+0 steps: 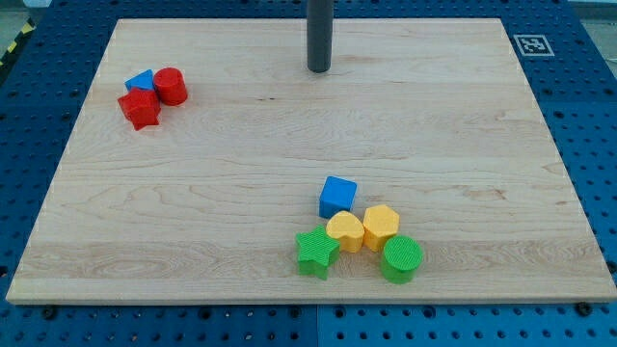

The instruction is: Keep arm on right side of green circle

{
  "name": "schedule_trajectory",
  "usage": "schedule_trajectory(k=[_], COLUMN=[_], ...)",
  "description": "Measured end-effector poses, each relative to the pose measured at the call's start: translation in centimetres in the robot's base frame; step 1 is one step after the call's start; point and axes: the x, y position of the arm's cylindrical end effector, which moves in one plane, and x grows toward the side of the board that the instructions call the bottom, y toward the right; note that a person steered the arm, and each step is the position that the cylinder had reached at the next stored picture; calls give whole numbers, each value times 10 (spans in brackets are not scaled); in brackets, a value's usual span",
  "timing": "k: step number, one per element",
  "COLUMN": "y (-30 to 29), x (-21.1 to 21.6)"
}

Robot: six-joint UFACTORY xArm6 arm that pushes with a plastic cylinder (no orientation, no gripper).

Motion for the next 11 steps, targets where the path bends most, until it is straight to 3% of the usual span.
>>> schedule_trajectory(k=[5, 7, 9, 11], y=[-9, -18, -14, 75], x=[1, 73, 90, 131])
